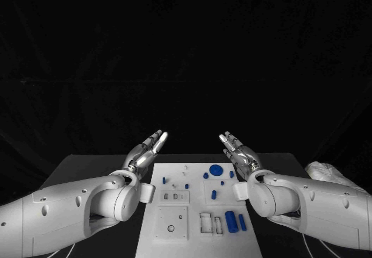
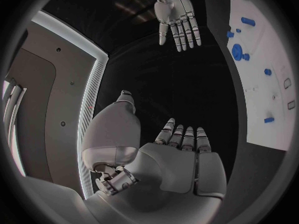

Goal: Assemble the parts on the task board

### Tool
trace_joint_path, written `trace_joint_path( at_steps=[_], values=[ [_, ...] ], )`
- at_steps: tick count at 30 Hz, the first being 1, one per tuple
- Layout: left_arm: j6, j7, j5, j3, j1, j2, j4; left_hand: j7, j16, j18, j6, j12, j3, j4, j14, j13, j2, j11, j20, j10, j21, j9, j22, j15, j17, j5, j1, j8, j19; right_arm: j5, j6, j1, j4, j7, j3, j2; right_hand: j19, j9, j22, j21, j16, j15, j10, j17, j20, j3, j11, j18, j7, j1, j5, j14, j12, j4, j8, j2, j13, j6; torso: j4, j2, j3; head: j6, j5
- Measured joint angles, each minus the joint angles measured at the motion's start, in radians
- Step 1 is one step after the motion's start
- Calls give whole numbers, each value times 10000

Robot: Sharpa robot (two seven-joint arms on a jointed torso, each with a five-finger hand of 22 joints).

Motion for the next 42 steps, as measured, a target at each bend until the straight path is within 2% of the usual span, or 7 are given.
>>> trace_joint_path(
  at_steps=[5,10,22,28,34,39,42],
  values=[
    [981,-36,73,-325,265,-40,75,-36,0,149,36,0,-77,76,0,0,-200,0,324,0,0,1,0,0,1,39,362,0,0,358,1212,233,-76,-43,-388,-13,7,24,2,0,0,5,-3,-2,294,-96,395,0,82,126,0,0,0,-95,117,24,-5,182,0,-2,0,-1,-1],
    [1502,-58,116,-369,323,-50,93,-60,0,301,169,6,-69,84,0,11,-87,0,682,0,0,23,1,0,2,39,682,40,0,603,1990,325,-109,-75,-520,-19,6,74,3,0,0,491,18,-2,658,-122,811,0,269,268,0,4,0,-211,350,55,-2,446,-1,-2,0,-1,-1],
    [2164,311,-1220,-370,301,-226,37,173,0,457,881,766,146,102,21,118,1079,579,1711,217,7,88,65,668,3,734,1958,161,146,140,3426,333,-73,-248,-521,-400,1039,335,424,709,716,1460,400,585,1542,-6,1573,-1,741,1248,742,583,1329,-656,1191,11,331,1562,-62,63,73,-862,167],
    [2266,326,-2186,-365,343,-454,194,269,215,459,1343,1473,-79,72,271,190,1609,897,2199,326,440,126,257,917,104,1659,2995,297,713,-436,3555,499,211,-253,-529,-687,3615,732,1128,2221,2487,1676,1278,1611,1771,934,1703,-2,1114,2592,2137,2803,3306,-1481,2340,36,821,2911,-57,198,86,-1211,185],
    [2314,325,-3010,-364,394,-897,514,396,740,459,1757,2181,-313,59,1005,251,2048,1024,2516,448,1042,174,482,1157,264,2600,4011,467,1759,-1967,3556,915,381,-441,-530,-861,5619,955,1717,3497,3716,1674,2345,2171,1695,1924,1999,-4,1148,3711,2495,4930,5036,-2277,3086,-86,1248,3619,-100,345,81,-1577,288],
    [2304,324,-3476,-350,494,-1236,746,677,1211,456,2276,2719,-451,54,1702,296,2304,1061,2651,509,1369,222,555,1298,371,3302,4725,671,2393,-3969,3551,1541,452,-1133,-523,-995,6869,1026,2293,4582,4325,1622,3420,2355,1586,2412,2220,-9,1299,4167,1835,6619,5995,-2540,3525,-297,1358,4171,-107,499,52,-1744,294],
    [2300,324,-3686,-348,545,-1344,835,984,1668,458,2815,3198,-519,43,2346,330,2538,1042,2725,645,1529,279,572,1377,464,4054,5465,916,2771,-5580,3573,1935,433,-1875,-522,-988,8580,1009,2955,5844,5133,1362,4759,2644,1468,2324,2362,31,1376,3980,-481,8996,6751,-2161,3717,-833,1350,4839,-72,590,44,-1807,322]
  ],
)
